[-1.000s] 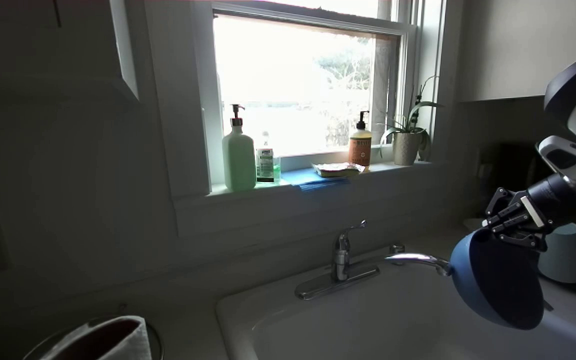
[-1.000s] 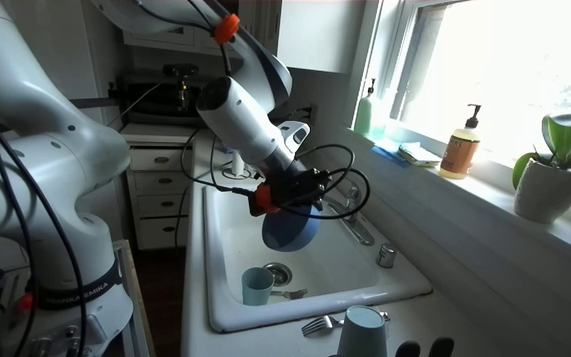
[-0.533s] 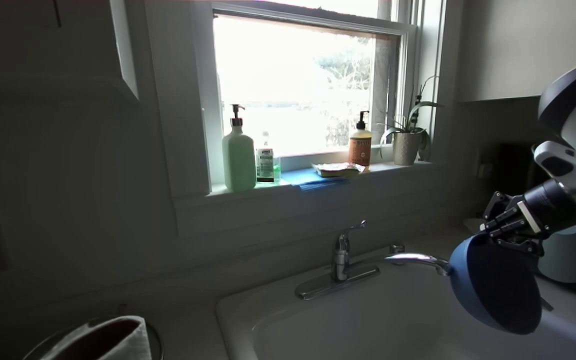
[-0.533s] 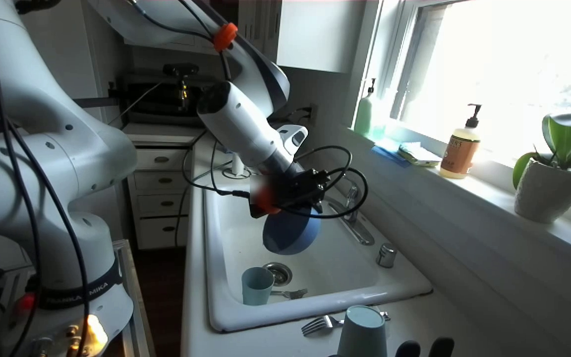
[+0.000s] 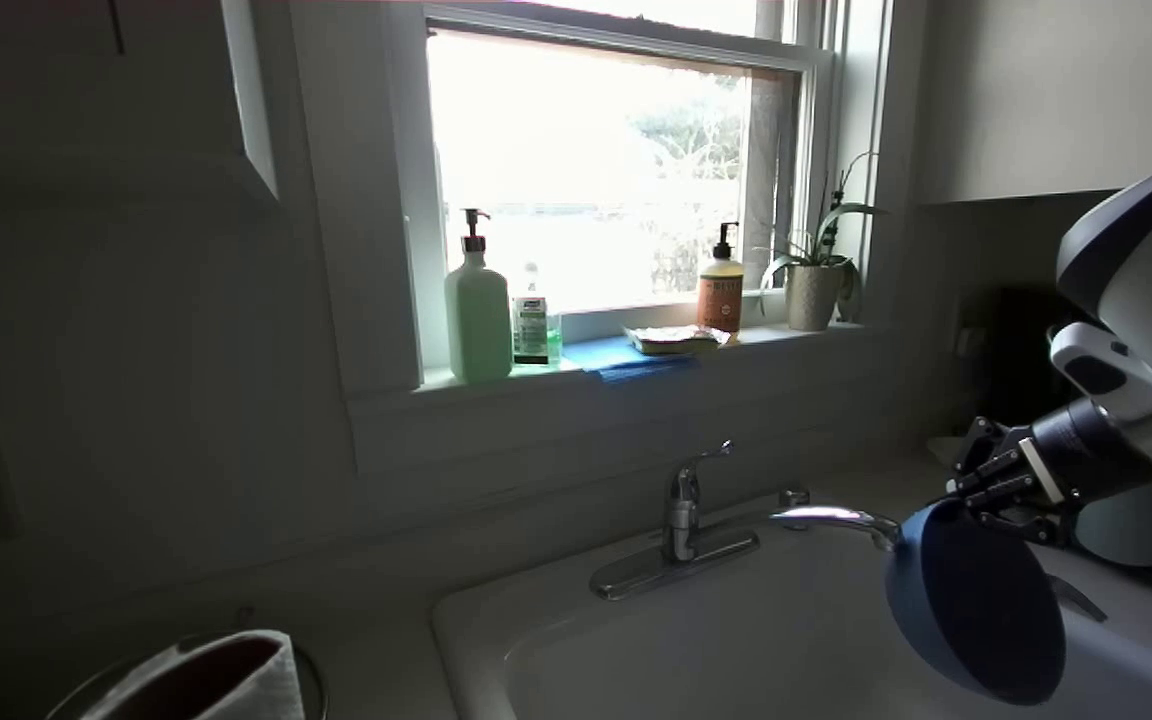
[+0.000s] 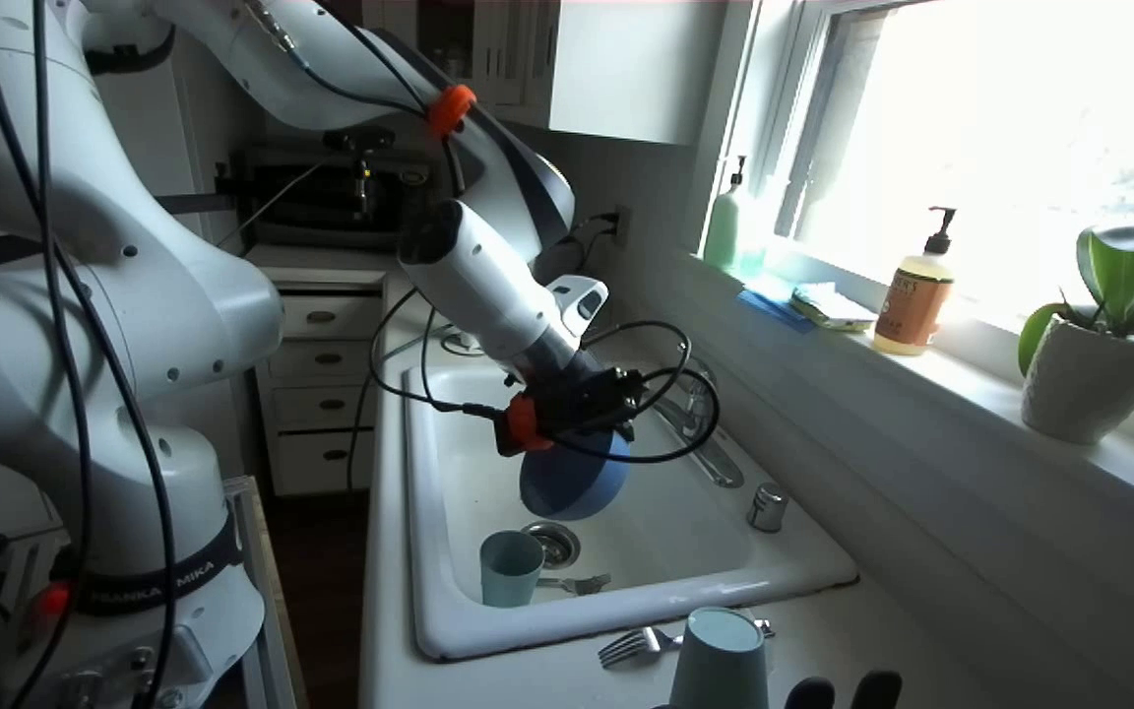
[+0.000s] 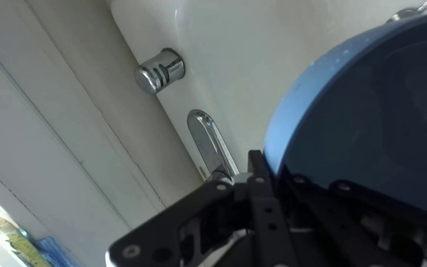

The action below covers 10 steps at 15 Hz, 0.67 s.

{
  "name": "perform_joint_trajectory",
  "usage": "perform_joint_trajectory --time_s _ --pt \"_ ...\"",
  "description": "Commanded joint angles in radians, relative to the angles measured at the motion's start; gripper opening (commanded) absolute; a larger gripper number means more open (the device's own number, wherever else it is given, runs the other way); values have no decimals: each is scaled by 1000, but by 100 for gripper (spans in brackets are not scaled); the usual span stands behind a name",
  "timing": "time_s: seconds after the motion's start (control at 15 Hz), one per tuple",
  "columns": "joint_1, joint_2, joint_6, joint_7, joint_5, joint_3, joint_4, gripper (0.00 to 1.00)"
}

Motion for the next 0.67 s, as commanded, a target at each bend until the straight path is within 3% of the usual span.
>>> perform_joint_trajectory --time_s 0.0,0.27,0.33,0.6 --pt "-104 -153 -145 -18 125 129 -1 1" --pt "-187 -226 -248 -18 202 239 -2 1" --pt "-152 -140 -191 1 137 194 -1 5" --pt "-177 -190 -227 8 161 233 -1 5"
